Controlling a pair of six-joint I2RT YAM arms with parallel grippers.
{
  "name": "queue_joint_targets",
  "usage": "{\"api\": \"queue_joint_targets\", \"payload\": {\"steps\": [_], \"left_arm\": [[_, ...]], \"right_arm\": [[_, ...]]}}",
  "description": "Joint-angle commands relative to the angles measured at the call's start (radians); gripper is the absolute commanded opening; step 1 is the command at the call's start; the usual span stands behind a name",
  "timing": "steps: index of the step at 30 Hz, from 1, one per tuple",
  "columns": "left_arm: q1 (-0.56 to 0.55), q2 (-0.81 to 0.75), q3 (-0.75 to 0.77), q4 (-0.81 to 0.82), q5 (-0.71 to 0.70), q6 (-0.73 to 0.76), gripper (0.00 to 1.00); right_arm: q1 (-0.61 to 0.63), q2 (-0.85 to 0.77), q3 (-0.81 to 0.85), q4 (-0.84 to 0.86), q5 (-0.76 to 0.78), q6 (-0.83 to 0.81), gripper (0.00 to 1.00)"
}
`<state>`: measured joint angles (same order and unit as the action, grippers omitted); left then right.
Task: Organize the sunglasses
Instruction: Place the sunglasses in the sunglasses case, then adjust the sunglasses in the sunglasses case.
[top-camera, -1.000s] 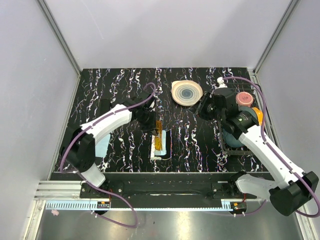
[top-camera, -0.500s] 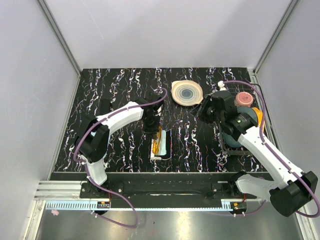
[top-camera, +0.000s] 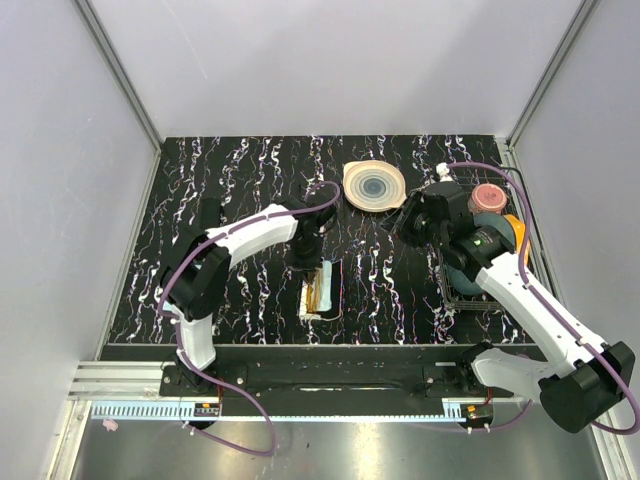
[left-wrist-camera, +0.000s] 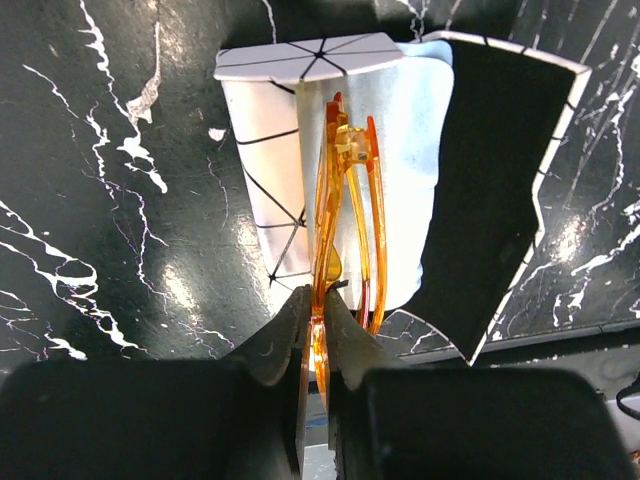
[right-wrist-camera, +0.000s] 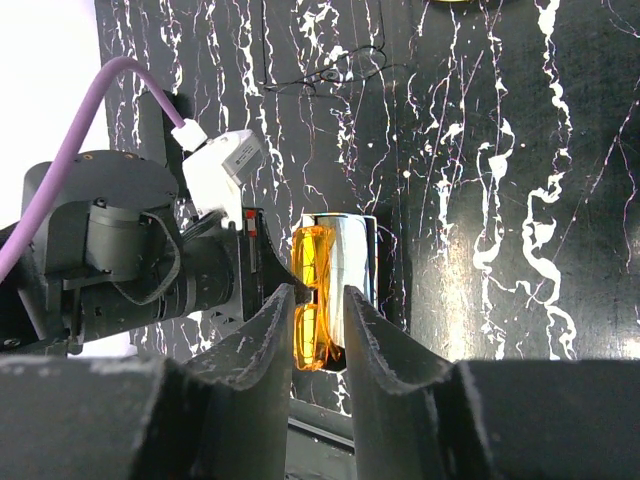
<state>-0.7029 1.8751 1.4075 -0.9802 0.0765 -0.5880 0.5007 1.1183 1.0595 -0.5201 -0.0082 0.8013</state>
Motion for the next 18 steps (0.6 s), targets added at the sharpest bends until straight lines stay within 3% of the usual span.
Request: {"api": "queue_joint_targets", "payload": {"steps": [1,5,6,10,18], "left_arm": [[-0.01,0.015,0.041,-0.026,-0.075,-0.082,0.0],[-0.014,0.028,0.053,-0.022,-0.106,-0.116,0.03],[-0.017,0.03,0.059,-0.021,-0.106,-0.121,0.15],[-0.021,0.03,0.073,-0.021,-0.103,-0.118,0.35],[-0.023,-0.034,0.094,-0.026,-0.083,-0.096,0.47]], "right_arm": [[-0.007,0.0,-0.007,0.017,0.019,0.003,0.32],[-0.011,-0.005,-0.013,0.014,0.013,-0.007,0.32],[-0.013,-0.005,-0.013,0.014,0.013,-0.008,0.32],[-0.016,-0.003,-0.01,0.008,0.011,-0.014,0.32],[-0.022,0.003,0.02,-0.015,-0.059,-0.046,0.38]]}}
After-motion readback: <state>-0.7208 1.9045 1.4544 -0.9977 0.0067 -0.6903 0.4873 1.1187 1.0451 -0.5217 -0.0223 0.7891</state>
